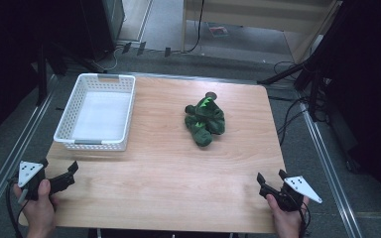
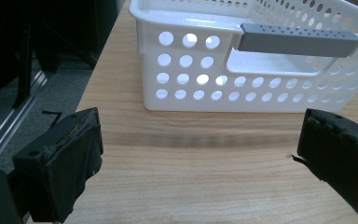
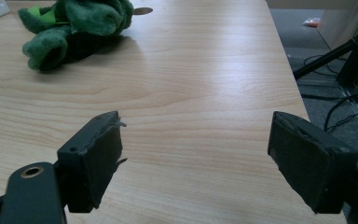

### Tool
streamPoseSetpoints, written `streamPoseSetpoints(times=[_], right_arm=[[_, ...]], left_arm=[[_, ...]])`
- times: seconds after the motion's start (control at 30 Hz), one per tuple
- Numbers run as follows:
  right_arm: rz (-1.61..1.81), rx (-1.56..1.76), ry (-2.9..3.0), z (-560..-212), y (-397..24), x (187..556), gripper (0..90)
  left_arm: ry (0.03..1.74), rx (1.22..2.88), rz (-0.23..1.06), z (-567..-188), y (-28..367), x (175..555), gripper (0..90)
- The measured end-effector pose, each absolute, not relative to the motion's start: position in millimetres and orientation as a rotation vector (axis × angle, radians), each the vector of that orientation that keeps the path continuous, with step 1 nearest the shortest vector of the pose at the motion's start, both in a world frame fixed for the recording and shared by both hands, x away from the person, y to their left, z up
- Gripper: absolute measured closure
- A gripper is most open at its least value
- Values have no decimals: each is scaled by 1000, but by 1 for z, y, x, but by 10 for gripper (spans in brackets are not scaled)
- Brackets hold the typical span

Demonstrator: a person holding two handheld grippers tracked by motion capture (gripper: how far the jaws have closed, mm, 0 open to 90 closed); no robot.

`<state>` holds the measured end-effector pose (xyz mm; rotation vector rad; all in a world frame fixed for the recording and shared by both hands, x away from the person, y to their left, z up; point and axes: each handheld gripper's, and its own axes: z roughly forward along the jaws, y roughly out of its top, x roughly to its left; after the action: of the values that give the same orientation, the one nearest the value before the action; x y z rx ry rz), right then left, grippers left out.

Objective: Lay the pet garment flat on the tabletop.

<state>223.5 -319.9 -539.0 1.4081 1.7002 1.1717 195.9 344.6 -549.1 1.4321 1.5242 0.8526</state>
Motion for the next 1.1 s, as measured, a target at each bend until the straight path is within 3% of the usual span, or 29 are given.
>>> streamPoseSetpoints(times=[0.13, 0.67, 1.1], right_arm=[[1153, 1381, 1709, -538, -317, 223, 241], [1147, 1253, 1855, -512, -259, 238, 244], [1200, 1200, 1907, -495, -198, 288, 279]], left_arm=[[1525, 1434, 854, -549, 344, 196, 7], [1531, 1443, 861, -550, 342, 198, 7], [1527, 1436, 854, -550, 343, 198, 7]])
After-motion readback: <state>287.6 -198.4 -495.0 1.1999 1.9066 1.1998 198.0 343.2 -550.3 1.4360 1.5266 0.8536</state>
